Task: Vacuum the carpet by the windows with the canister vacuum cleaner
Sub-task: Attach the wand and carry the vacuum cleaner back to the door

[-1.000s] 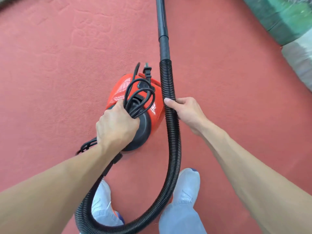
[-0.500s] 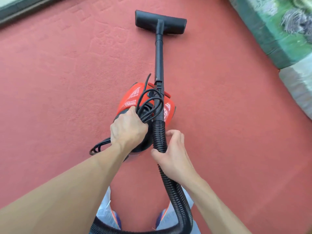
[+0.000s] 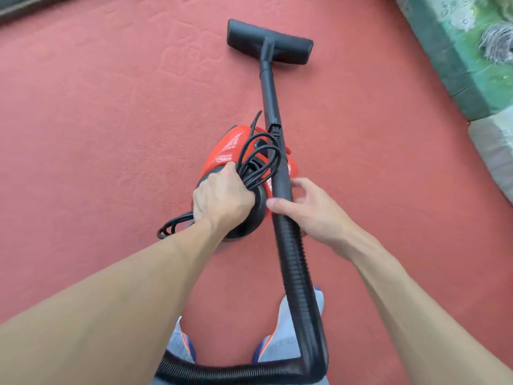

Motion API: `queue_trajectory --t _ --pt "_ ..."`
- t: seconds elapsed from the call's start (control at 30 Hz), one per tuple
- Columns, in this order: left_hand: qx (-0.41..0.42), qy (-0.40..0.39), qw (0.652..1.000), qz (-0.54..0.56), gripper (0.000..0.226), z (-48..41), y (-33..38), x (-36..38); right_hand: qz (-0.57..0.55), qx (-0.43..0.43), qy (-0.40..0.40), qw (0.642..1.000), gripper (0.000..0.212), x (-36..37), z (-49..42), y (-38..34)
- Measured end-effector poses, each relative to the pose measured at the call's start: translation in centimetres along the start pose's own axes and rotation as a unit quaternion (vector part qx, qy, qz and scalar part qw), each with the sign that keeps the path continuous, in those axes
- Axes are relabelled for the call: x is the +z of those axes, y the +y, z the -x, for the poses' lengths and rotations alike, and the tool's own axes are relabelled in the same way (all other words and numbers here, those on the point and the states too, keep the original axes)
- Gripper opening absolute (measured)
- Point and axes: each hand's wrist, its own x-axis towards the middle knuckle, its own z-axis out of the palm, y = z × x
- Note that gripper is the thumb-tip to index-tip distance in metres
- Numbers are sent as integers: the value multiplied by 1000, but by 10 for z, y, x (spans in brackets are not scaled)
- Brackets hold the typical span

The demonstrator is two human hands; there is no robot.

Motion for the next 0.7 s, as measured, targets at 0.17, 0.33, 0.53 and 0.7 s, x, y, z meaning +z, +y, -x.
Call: queue_trajectory --t 0.17,0.33,0.53,0.7 --pt "2 7 1000 -2 24 1 0 1 -178 62 -157 969 56 -12 51 23" --pt "-4 1 1000 10 26 -1 -2 1 -238 61 -35 969 26 15 29 4" --pt "-89 -115 977 154 14 0 -8 -21 -261 115 -19 958 5 29 39 -16" --pt "-203 -71 920 329 8 31 -3 -55 -220 87 -1 972 35 43 84 -40"
